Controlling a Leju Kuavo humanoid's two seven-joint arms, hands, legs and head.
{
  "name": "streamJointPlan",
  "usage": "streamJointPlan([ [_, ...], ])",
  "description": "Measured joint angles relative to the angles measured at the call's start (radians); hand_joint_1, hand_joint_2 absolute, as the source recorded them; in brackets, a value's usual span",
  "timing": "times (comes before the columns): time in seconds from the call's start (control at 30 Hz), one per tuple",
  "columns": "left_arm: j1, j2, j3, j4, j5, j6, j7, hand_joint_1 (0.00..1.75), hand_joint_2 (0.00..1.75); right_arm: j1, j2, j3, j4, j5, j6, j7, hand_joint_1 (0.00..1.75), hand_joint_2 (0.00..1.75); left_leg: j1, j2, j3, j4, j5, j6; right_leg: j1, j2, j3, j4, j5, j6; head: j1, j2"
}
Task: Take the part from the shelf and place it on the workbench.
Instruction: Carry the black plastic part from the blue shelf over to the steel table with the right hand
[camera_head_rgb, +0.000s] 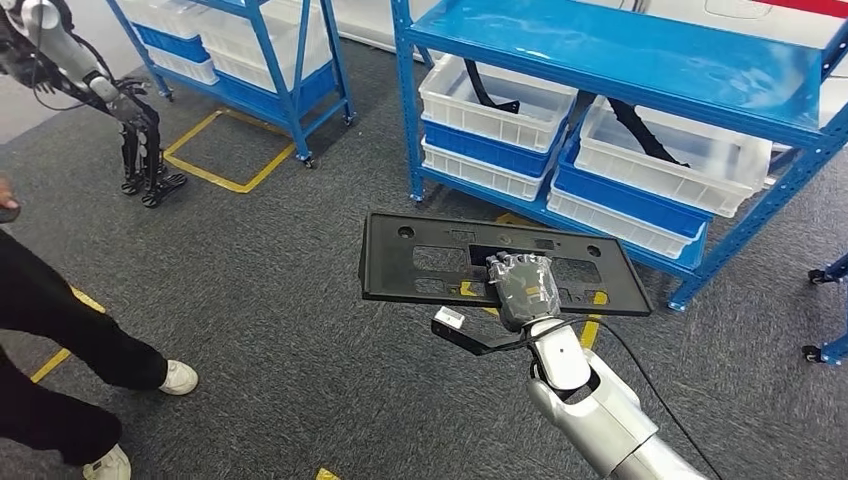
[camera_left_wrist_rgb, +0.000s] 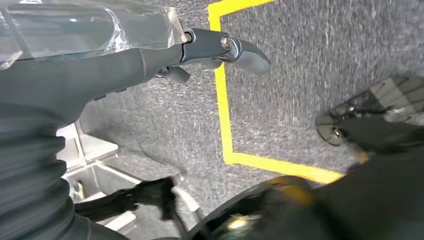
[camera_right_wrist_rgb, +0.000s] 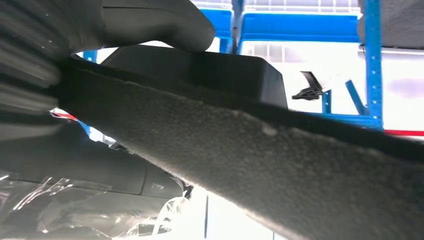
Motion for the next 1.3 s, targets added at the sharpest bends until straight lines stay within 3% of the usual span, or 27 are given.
streamJointPlan([
  [0.07, -0.002, -0.001, 0.0, 0.0, -0.002, 0.001, -0.001, 0.0, 1.75, -0.005, -0.001, 0.0, 0.0, 0.0, -0.002, 0.0, 1.75, 1.75, -0.005, 0.015, 0.026, -0.062, 0.019, 0.009, 0.008, -0.016, -0.004, 0.004, -0.003, 0.008, 0.0, 0.0],
  [0.13, -0.001, -0.002, 0.0, 0.0, -0.008, 0.0, 0.003, 0.0, 1.75, -0.009, -0.001, 0.0, 0.0, 0.0, -0.004, 0.0, 1.75, 1.75, -0.003, -0.005, 0.02, -0.064, 0.02, 0.019, 0.006, -0.028, -0.006, 0.009, -0.01, 0.018, 0.0, 0.0],
  [0.17, -0.001, -0.002, 0.0, 0.0, -0.011, 0.001, 0.004, 0.0, 1.75, -0.012, -0.001, -0.001, 0.0, 0.0, -0.006, 0.0, 1.75, 1.75, -0.002, -0.014, 0.02, -0.065, 0.022, 0.025, 0.004, -0.019, -0.011, 0.023, -0.023, 0.023, 0.0, 0.0],
  [0.23, -0.005, -0.003, 0.0, 0.0, -0.014, 0.004, 0.005, 0.0, 1.75, -0.017, -0.003, -0.003, -0.001, -0.001, -0.013, 0.001, 1.75, 1.75, 0.001, -0.031, 0.02, -0.067, 0.025, 0.035, -0.003, 0.021, -0.049, 0.112, -0.079, 0.032, 0.0, 0.0],
  [0.3, -0.012, -0.003, 0.0, 0.0, -0.017, 0.008, 0.005, 0.0, 1.75, -0.017, -0.007, -0.006, -0.002, -0.002, -0.02, 0.004, 1.75, 1.75, 0.0, -0.052, 0.019, -0.066, 0.026, 0.04, -0.005, 0.051, -0.123, 0.269, -0.146, 0.036, 0.0, 0.0],
  [0.33, -0.013, -0.003, 0.0, 0.0, -0.019, 0.009, 0.007, 0.0, 1.75, -0.014, -0.009, -0.006, -0.003, -0.002, -0.022, 0.006, 1.75, 1.75, 0.001, -0.063, 0.019, -0.066, 0.026, 0.04, -0.005, 0.056, -0.153, 0.327, -0.161, 0.037, 0.0, 0.0],
  [0.37, -0.013, -0.003, 0.0, 0.0, -0.021, 0.01, 0.01, 0.0, 1.75, -0.011, -0.012, -0.006, -0.003, -0.002, -0.023, 0.01, 1.75, 1.75, 0.001, -0.075, 0.02, -0.066, 0.025, 0.04, -0.005, 0.058, -0.167, 0.345, -0.154, 0.037, 0.0, 0.0],
  [0.4, -0.013, -0.002, 0.0, 0.0, -0.024, 0.01, 0.013, 0.0, 1.75, -0.008, -0.013, -0.006, -0.004, -0.001, -0.023, 0.014, 1.75, 1.75, 0.001, -0.087, 0.021, -0.066, 0.025, 0.04, -0.006, 0.061, -0.16, 0.318, -0.125, 0.035, 0.0, 0.0],
  [0.43, -0.013, -0.001, 0.0, 0.0, -0.028, 0.01, 0.017, 0.0, 1.75, -0.006, -0.014, -0.007, -0.006, -0.001, -0.024, 0.018, 1.75, 1.75, 0.002, -0.098, 0.023, -0.065, 0.024, 0.039, -0.008, 0.068, -0.137, 0.253, -0.081, 0.033, 0.0, 0.0],
  [0.5, -0.016, 0.002, 0.0, 0.0, -0.036, 0.009, 0.02, 0.0, 1.75, -0.004, -0.016, -0.009, -0.009, 0.0, -0.028, 0.024, 1.75, 1.75, 0.003, -0.119, 0.021, -0.065, 0.022, 0.035, -0.013, 0.111, -0.079, 0.104, -0.001, 0.029, 0.0, 0.0],
  [0.53, -0.018, 0.003, 0.0, 0.0, -0.038, 0.009, 0.019, 0.0, 1.75, -0.003, -0.017, -0.011, -0.01, 0.0, -0.03, 0.026, 1.75, 1.75, 0.003, -0.128, 0.018, -0.064, 0.022, 0.031, -0.013, 0.128, -0.061, 0.056, 0.019, 0.027, 0.0, 0.0],
  [0.57, -0.019, 0.006, 0.0, 0.0, -0.039, 0.009, 0.017, 0.0, 1.75, -0.001, -0.019, -0.013, -0.011, 0.0, -0.032, 0.028, 1.75, 1.75, 0.004, -0.138, 0.013, -0.064, 0.024, 0.026, -0.013, 0.136, -0.054, 0.034, 0.023, 0.026, 0.0, 0.0],
  [0.63, -0.019, 0.01, 0.0, 0.0, -0.039, 0.012, 0.012, 0.0, 1.75, 0.002, -0.02, -0.015, -0.013, 0.0, -0.032, 0.029, 1.75, 1.75, 0.006, -0.156, 0.004, -0.068, 0.027, 0.016, -0.014, 0.118, -0.05, 0.024, 0.019, 0.021, 0.0, 0.0],
  [0.7, -0.018, 0.014, 0.0, 0.0, -0.04, 0.014, 0.008, 0.0, 1.75, 0.004, -0.02, -0.017, -0.017, 0.004, -0.027, 0.03, 1.75, 1.75, 0.003, -0.127, -0.018, -0.029, 0.004, 0.007, -0.019, 0.096, -0.044, 0.015, 0.02, 0.013, -0.001, 0.0],
  [0.77, -0.019, 0.017, 0.0, -0.001, -0.044, 0.013, -0.001, 0.0, 1.75, 0.006, -0.023, -0.019, -0.023, 0.013, -0.018, 0.034, 1.75, 1.75, -0.001, -0.074, -0.081, 0.097, -0.054, 0.0, -0.017, 0.076, -0.039, 0.011, 0.019, 0.007, -0.002, 0.0],
  [0.8, -0.019, 0.018, 0.0, -0.001, -0.046, 0.012, -0.004, 0.0, 1.75, 0.007, -0.025, -0.02, -0.026, 0.017, -0.015, 0.037, 1.75, 1.75, -0.001, -0.062, -0.116, 0.166, -0.081, -0.003, -0.015, 0.068, -0.039, 0.011, 0.019, 0.005, -0.002, 0.0],
  [0.87, -0.016, 0.018, 0.0, -0.001, -0.043, 0.01, -0.004, 0.0, 1.75, 0.012, -0.028, -0.022, -0.031, 0.016, -0.01, 0.039, 1.75, 1.75, 0.0, -0.054, -0.169, 0.267, -0.108, -0.004, -0.013, 0.052, -0.038, 0.011, 0.017, 0.004, -0.002, 0.0],
  [0.9, -0.013, 0.017, 0.0, -0.001, -0.036, 0.01, -0.003, 0.0, 1.75, 0.015, -0.029, -0.023, -0.034, 0.013, -0.009, 0.039, 1.75, 1.75, -0.001, -0.053, -0.178, 0.278, -0.102, -0.003, -0.013, 0.043, -0.037, 0.011, 0.016, 0.003, -0.002, 0.0],
  [0.93, -0.01, 0.017, 0.002, -0.001, -0.025, 0.013, -0.002, 0.0, 1.75, 0.018, -0.031, -0.024, -0.037, 0.01, -0.007, 0.039, 1.75, 1.75, -0.001, -0.051, -0.17, 0.257, -0.082, 0.0, -0.012, 0.034, -0.036, 0.011, 0.014, 0.003, -0.002, 0.0],
  [0.97, -0.007, 0.017, 0.006, -0.001, -0.011, 0.016, -0.003, 0.0, 1.75, 0.019, -0.032, -0.025, -0.041, 0.009, -0.005, 0.039, 1.75, 1.75, -0.003, -0.045, -0.141, 0.195, -0.048, 0.004, -0.011, 0.025, -0.033, 0.011, 0.012, 0.003, -0.002, 0.0],
  [1.03, -0.003, 0.017, 0.019, -0.001, 0.011, 0.021, -0.006, 0.0, 1.75, 0.019, -0.037, -0.031, -0.051, 0.009, 0.0, 0.039, 1.75, 1.75, -0.014, -0.006, -0.057, 0.031, 0.021, 0.017, -0.008, 0.01, -0.028, 0.012, 0.005, 0.007, -0.003, 0.0],
  [1.1, -0.003, 0.016, 0.027, -0.001, 0.017, 0.02, -0.008, 0.0, 1.75, 0.019, -0.044, -0.037, -0.057, 0.009, 0.005, 0.038, 1.75, 1.75, -0.024, 0.023, -0.012, -0.056, 0.045, 0.027, -0.001, -0.007, -0.026, 0.014, 0.0, 0.014, -0.002, 0.0],
  [1.17, -0.003, 0.014, 0.03, -0.001, 0.009, 0.017, -0.011, 0.0, 1.75, 0.021, -0.049, -0.039, -0.059, 0.01, 0.009, 0.038, 1.75, 1.75, -0.024, 0.007, -0.008, -0.067, 0.044, 0.033, 0.003, -0.025, -0.025, 0.015, -0.006, 0.021, -0.002, 0.0],
  [1.23, -0.003, 0.011, 0.033, -0.001, 0.0, 0.015, -0.016, 0.0, 1.75, 0.023, -0.051, -0.039, -0.06, 0.011, 0.006, 0.038, 1.75, 1.75, -0.021, -0.013, -0.006, -0.073, 0.048, 0.041, -0.001, -0.005, -0.034, 0.043, -0.034, 0.027, -0.002, 0.0],
  [1.3, -0.009, 0.009, 0.036, -0.001, -0.008, 0.016, -0.018, 0.0, 1.75, 0.026, -0.055, -0.04, -0.061, 0.011, 0.001, 0.037, 1.75, 1.75, -0.017, -0.034, -0.004, -0.078, 0.051, 0.05, -0.003, 0.043, -0.086, 0.162, -0.101, 0.028, -0.003, 0.0],
])
